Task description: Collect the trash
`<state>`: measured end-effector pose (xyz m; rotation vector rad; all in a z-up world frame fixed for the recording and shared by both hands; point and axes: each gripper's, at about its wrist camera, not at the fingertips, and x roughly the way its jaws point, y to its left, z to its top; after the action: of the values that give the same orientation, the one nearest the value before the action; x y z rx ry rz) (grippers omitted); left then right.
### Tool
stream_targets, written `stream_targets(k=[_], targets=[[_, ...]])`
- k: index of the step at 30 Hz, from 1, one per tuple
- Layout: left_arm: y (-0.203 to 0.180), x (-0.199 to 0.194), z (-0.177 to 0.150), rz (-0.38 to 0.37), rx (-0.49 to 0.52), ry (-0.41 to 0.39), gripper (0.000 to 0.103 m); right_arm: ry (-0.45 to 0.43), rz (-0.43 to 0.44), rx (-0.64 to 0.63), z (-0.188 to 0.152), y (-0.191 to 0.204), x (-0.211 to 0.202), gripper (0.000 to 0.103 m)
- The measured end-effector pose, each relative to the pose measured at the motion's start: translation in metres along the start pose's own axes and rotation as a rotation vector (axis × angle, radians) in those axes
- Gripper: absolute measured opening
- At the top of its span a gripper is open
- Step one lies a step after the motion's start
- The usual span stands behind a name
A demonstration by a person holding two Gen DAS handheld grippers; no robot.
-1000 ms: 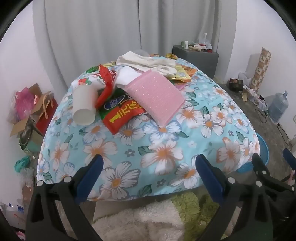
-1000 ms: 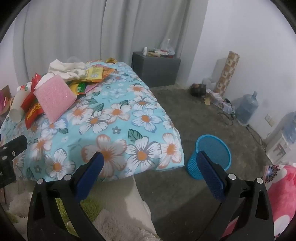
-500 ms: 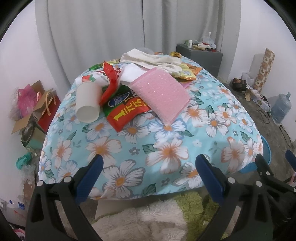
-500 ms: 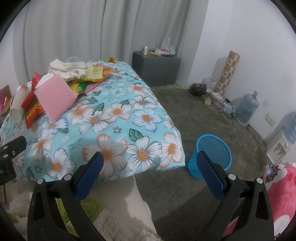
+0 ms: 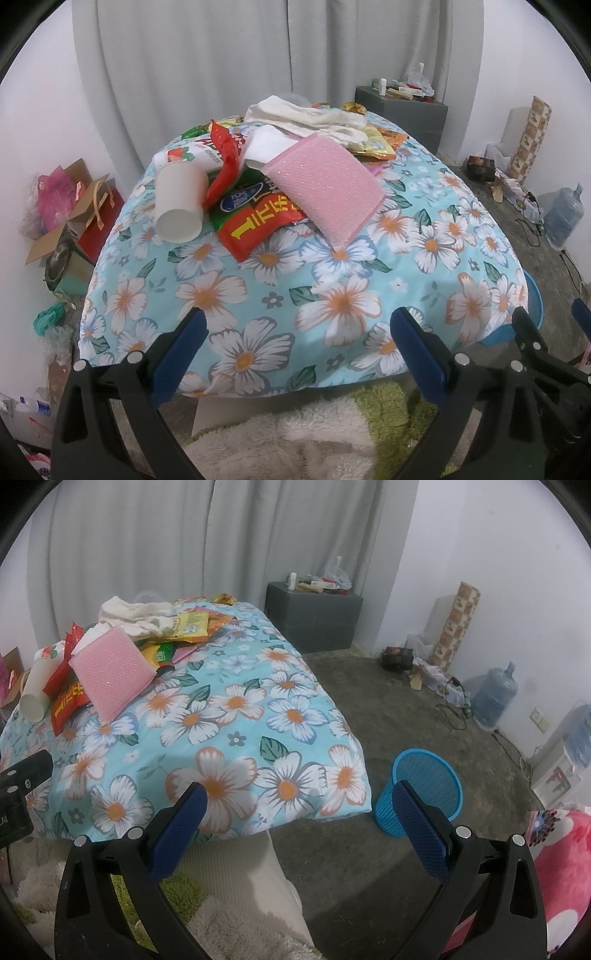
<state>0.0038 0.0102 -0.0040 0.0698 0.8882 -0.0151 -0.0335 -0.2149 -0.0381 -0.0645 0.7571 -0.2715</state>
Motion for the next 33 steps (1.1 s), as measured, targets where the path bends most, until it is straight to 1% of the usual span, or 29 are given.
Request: stream_targets(k=[27,33], targets=[[0.005,0.001,-0.001,0.003,-0.001,0.004,0.098,0.010,0.004,-0.003,0.000,0.003,0.001,0.095],[0.011,0.002,-0.008,0.004,-0.003,0.012,0.098,0.012,0.007,-0.001,-0.001,0.003,0.003,0.095]])
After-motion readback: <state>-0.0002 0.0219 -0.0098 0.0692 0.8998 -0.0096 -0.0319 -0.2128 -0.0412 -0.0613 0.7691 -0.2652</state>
